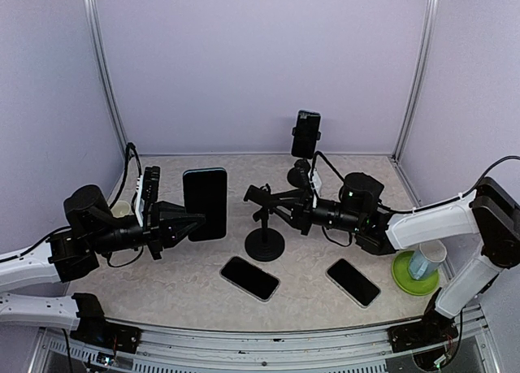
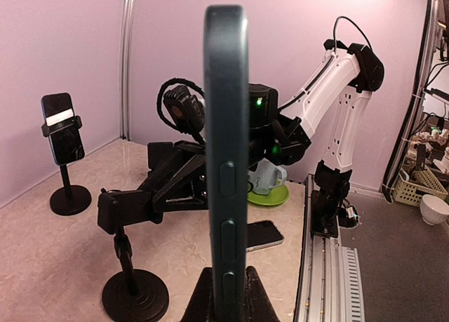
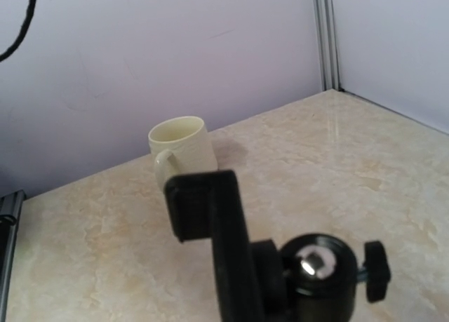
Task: Place the phone on the phone stand
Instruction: Adjust the phone stand at the center of the board.
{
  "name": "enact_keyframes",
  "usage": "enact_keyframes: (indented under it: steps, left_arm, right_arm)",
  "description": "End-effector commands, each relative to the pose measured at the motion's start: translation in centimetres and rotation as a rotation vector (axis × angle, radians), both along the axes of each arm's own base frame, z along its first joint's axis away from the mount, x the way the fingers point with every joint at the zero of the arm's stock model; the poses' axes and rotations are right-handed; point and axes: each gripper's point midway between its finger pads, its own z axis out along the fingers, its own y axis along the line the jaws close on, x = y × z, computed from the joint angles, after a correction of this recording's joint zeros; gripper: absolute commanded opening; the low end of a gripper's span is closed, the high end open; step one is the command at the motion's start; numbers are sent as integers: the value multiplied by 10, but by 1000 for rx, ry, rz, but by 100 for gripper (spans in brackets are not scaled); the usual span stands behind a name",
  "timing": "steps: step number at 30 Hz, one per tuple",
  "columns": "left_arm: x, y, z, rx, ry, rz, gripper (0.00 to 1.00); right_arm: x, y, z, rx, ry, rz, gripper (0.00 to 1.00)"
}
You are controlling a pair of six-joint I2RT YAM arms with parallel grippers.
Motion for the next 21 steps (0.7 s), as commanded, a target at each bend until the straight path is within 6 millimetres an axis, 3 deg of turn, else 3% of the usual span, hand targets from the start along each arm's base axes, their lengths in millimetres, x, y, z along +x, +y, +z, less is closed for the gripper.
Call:
enact_keyframes:
  steps: [1,11,21]
  left_arm:
    - [-3,3,22,-57,-55,-3,1]
    - [-4,3,19,-57,-56,-5,0]
    - [-5,4,22,-67,-60,-7,0]
  right_arm:
    - [7,1,-10,-58,36,-4,16]
    - [22,-3,-19,-350,75,-44,9]
    - [20,-16,-38,-552,152,-27,2]
